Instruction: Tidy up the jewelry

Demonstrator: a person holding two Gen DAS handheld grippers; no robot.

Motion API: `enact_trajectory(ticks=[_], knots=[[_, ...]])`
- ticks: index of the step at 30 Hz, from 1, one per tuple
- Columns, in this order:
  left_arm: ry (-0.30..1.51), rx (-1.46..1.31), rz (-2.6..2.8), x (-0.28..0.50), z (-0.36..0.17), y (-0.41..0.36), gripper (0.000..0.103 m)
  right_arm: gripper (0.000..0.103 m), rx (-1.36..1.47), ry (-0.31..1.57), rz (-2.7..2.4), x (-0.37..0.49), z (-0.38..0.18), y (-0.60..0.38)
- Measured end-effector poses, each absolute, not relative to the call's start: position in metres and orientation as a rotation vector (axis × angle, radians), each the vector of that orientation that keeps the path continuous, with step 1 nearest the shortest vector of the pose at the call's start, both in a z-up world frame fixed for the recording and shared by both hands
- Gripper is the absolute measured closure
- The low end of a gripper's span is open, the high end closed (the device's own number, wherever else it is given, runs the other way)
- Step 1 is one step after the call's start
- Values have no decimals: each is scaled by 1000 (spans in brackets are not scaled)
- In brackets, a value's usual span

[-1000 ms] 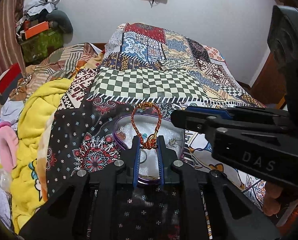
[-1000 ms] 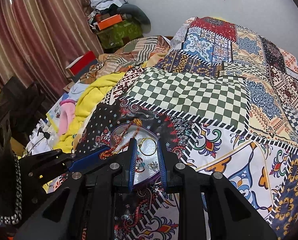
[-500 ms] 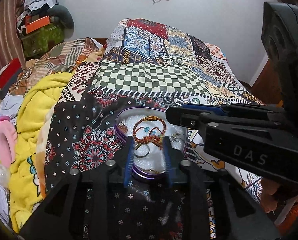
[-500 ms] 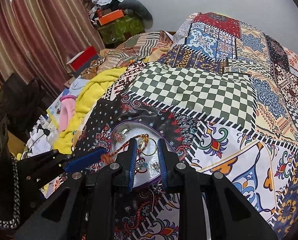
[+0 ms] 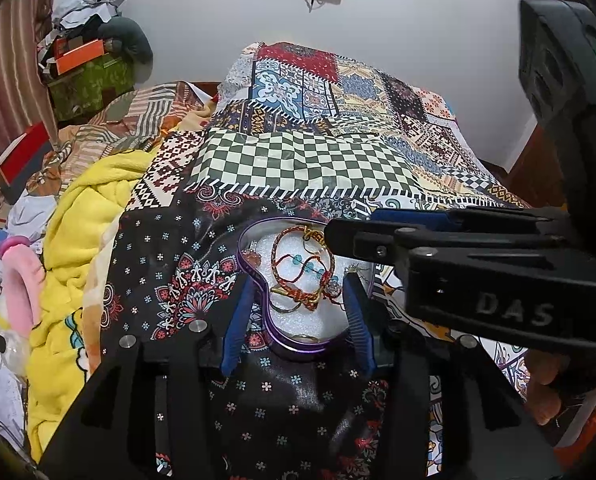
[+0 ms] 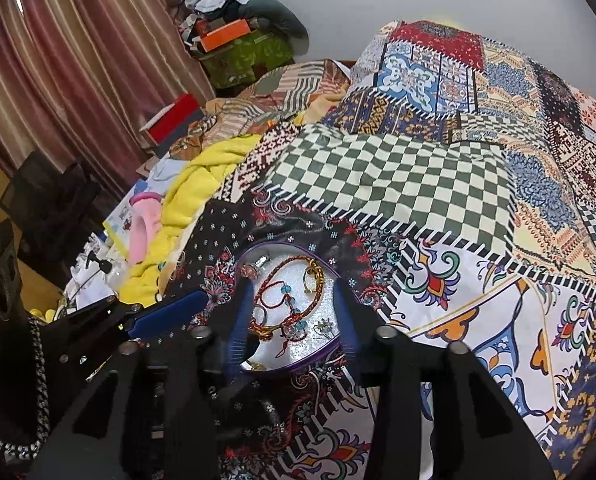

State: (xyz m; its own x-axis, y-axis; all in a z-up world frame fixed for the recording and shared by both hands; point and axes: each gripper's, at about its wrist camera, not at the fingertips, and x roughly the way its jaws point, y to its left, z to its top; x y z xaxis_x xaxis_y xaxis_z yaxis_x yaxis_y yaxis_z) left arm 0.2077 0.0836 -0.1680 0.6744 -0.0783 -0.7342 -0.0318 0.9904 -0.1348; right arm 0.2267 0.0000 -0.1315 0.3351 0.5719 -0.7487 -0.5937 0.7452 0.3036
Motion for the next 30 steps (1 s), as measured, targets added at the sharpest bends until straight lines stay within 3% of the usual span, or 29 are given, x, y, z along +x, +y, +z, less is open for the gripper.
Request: enact_trajectory(ticks=[14,30], knots=[[720,-145,26,174,-116,88,57,63,-25,789,703,184,-65,-36],[319,-122,55,54,22,72,53,63,36,379,627,63,59,-96]])
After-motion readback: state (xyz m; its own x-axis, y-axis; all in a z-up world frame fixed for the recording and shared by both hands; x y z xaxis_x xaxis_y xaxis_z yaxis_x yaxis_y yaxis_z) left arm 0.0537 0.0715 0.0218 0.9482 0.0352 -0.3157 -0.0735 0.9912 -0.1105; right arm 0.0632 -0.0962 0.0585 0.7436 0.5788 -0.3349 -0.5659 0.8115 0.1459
